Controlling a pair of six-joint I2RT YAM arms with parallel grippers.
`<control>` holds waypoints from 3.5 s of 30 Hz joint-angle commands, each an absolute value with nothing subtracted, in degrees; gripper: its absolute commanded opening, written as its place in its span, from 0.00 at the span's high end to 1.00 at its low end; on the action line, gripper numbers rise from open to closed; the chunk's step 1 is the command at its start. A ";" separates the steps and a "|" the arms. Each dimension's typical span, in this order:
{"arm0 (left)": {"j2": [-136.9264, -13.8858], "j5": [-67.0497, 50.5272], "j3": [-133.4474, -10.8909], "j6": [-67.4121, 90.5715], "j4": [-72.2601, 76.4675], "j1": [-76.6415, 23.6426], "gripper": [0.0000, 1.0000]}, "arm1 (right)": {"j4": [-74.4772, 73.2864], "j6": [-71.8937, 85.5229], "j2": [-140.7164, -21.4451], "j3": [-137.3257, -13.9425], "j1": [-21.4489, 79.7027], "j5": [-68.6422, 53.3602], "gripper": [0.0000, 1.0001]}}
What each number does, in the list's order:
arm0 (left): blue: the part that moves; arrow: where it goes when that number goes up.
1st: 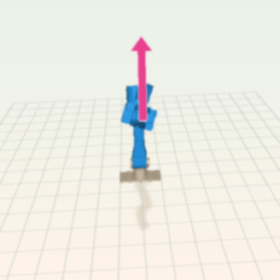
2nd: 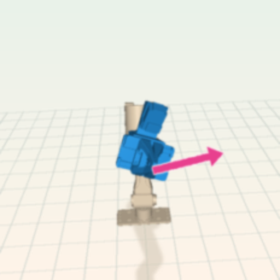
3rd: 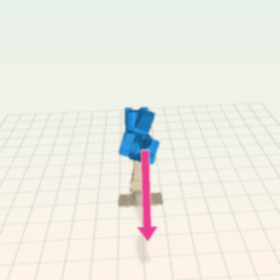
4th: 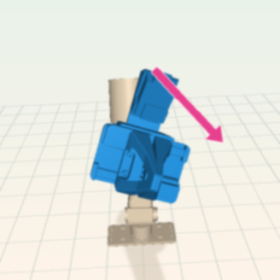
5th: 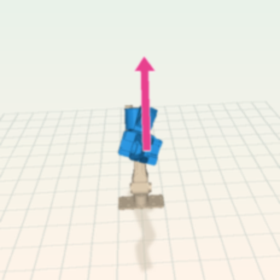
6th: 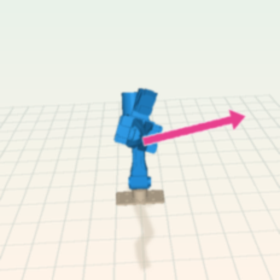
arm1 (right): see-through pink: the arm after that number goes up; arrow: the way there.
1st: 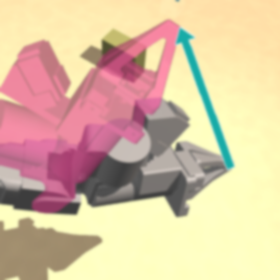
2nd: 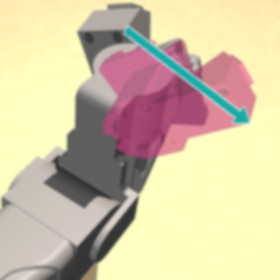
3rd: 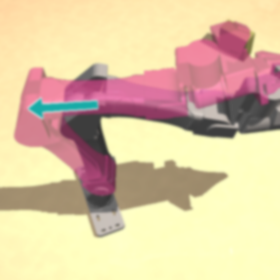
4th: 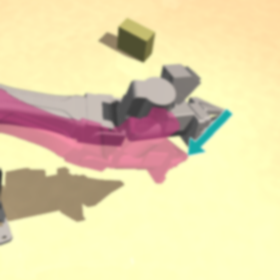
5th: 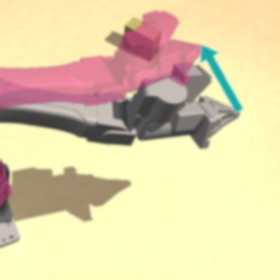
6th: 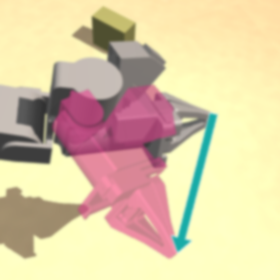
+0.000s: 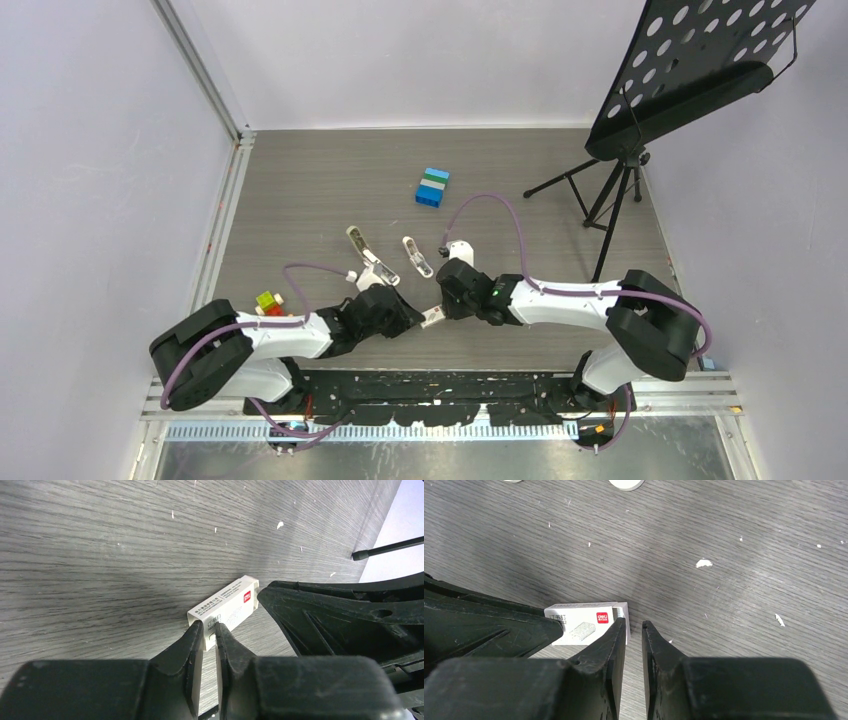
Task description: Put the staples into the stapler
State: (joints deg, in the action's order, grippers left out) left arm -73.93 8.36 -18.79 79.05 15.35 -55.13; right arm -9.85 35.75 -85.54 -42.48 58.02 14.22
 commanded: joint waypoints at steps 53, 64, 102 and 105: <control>-70.45 8.88 -17.39 77.12 10.99 -55.46 0.98 | -22.64 34.85 -84.66 -47.37 58.37 22.66 1.00; -69.60 9.62 -19.10 74.82 7.69 -55.46 0.94 | -22.21 33.36 -84.15 -47.52 58.34 21.64 1.00; -34.99 37.17 -58.52 33.68 -55.07 -55.37 0.06 | -28.30 39.29 -83.32 -52.65 58.36 16.44 0.58; -35.70 37.59 -63.95 26.53 -57.08 -55.37 0.04 | -28.42 39.94 -84.95 -53.44 58.36 15.87 0.57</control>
